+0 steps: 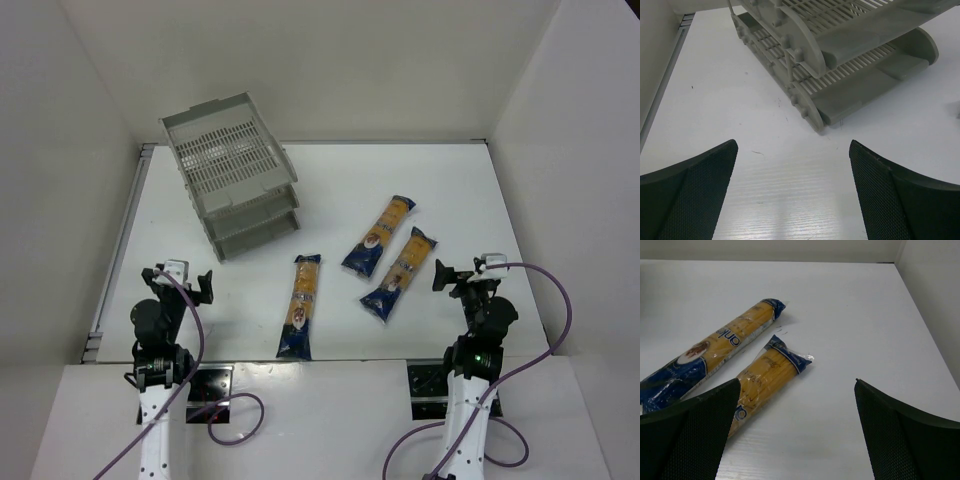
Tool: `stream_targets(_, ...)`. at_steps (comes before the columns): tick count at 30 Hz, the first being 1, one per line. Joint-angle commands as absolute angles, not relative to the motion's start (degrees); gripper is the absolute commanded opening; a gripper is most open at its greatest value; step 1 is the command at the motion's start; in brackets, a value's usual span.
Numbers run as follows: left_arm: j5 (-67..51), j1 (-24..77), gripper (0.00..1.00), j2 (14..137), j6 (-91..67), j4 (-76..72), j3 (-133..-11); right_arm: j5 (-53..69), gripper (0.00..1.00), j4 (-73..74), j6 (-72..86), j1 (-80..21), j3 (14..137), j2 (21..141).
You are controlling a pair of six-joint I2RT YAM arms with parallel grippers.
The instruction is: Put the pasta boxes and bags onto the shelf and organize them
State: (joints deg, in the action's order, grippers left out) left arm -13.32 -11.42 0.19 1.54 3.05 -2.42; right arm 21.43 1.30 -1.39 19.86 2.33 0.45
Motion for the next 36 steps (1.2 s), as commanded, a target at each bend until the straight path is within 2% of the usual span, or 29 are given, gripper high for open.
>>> stream_targets(1, -13.8, -11.3, 0.99, -0.5, 2.5, 1.4, -1.3, 20.9, 1.0, 0.7, -2.3, 19.5, 0.3, -0.2)
stream_targets(6, -13.8, -11.3, 0.99, -0.5, 3.1, 1.4, -1.3, 20.4, 1.0, 0.7, -2.3, 19.5, 0.3, -0.2)
stream_targets(7, -18.9, -11.3, 0.99, -0.5, 5.3, 1.9, -2.2, 20.4, 1.0, 0.7, -2.3, 19.5, 0.3, -0.2)
stream_targets(8, -25.7, -11.3, 0.99, -0.5, 10.8, 5.6, -3.4, 25.5, 1.0, 0.7, -4.3, 19.5, 1.6, -0.2)
stream_targets(9, -35.9, -11.3, 0.99, -0.5, 23.5, 7.9, -6.0, 35.1, 1.0, 1.2, -15.6, 19.5, 3.4, -0.2)
stream_targets(11, -43.9, -11.3, 0.99, -0.5, 38.2, 7.9, -7.8, 36.8, 1.0, 0.0, -17.5, 19.5, 5.6, -0.2)
stream_targets(12, -49.0, -11.3, 0.99, -0.5, 53.1, 11.9, -9.0, 36.8, 1.0, -0.5, -16.9, 19.5, 6.8, -0.2)
stream_targets(13, -55.2, -11.3, 0.99, -0.5, 89.6, 25.1, -10.1, 43.9, 1.0, 3.3, -48.2, 19.5, 9.0, -0.2)
stream_targets(14, -54.2, -11.3, 0.99, -0.5, 104.0, 30.6, -10.1, 48.9, 1.0, 13.3, -75.4, 19.5, 9.9, -0.2)
stream_targets(15, -49.1, -11.3, 0.99, -0.5, 111.5, 32.8, -10.1, 49.0, 1.0, 23.0, -89.2, 19.5, 9.1, -0.2)
stream_targets(16, -46.5, -11.3, 0.99, -0.5, 115.4, 31.2, -10.1, 42.3, 1.0, 18.6, -89.3, 19.5, 7.8, -0.2)
stream_targets(18, -42.5, -11.3, 0.99, -0.5, 111.5, 25.2, -11.4, 33.5, 1.0, 14.3, -88.3, 19.5, 7.3, -0.2)
stream_targets(20, -39.9, -11.3, 0.99, -0.5, 105.2, 24.3, -15.8, 30.0, 1.0, 12.8, -88.3, 19.5, 9.6, -0.2)
stream_targets(23, -36.2, -11.3, 0.99, -0.5, 93.6, 21.1, -20.2, 25.3, 1.0, 4.7, -74.6, 19.5, 15.0, -0.2)
stream_targets(24, -33.0, -11.3, 0.99, -0.5, 81.5, 12.4, -22.2, 25.3, 1.0, 6.1, -74.2, 19.5, 18.2, 0.4)
stream_targets(25, -30.7, -11.3, 0.99, -0.5, 74.9, 12.3, -22.9, 25.3, 1.0, 6.1, -74.2, 19.5, 18.2, 1.0)
stream_targets(26, -26.2, -11.3, 0.99, -0.5, 63.9, 6.1, -24.2, 25.3, 1.0, 10.7, -72.5, 19.5, 22.5, 3.4)
stream_targets(28, -22.9, -11.3, 0.99, 0.1, 56.5, 3.9, -26.4, 22.9, 1.0, 16.7, -68.9, 19.5, 30.0, 8.6)
stream_targets(29, -20.8, -11.3, 0.99, 1.7, 46.2, 2.6, -27.8, 21.0, 1.0, 16.7, -65.4, 19.5, 32.8, 16.5)
stream_targets(30, -18.4, -11.3, 0.99, 3.1, 41.5, 2.6, -29.2, 18.6, 1.0, 16.7, -55.5, 19.5, 36.0, 22.2)
stream_targets(31, -14.0, -11.3, 0.99, 4.9, 36.9, 3.7, -32.5, 13.5, 1.0, 20.4, -49.3, 19.5, 45.0, 28.7)
stream_targets(32, -7.5, -11.3, 0.99, 10.3, 26.7, 5.6, -36.3, 10.8, 1.0, 28.5, -37.2, 19.5, 56.5, 43.3)
stream_targets(34, 0.1, -11.3, 0.99, 17.5, 16.3, 8.0, -38.1, 10.8, 1.0, 32.9, -26.9, 17.3, 66.6, 55.8)
stream_targets(35, 3.4, -11.3, 0.99, 25.5, 11.8, 9.6, -41.6, 10.1, 1.0, 39.0, -21.6, 15.2, 70.4, 60.9)
stream_targets(36, 6.0, -11.3, 0.99, 31.9, 5.0, 12.5, -43.3, 5.3, 1.0, 40.9, -10.4, 9.0, 75.3, 68.7)
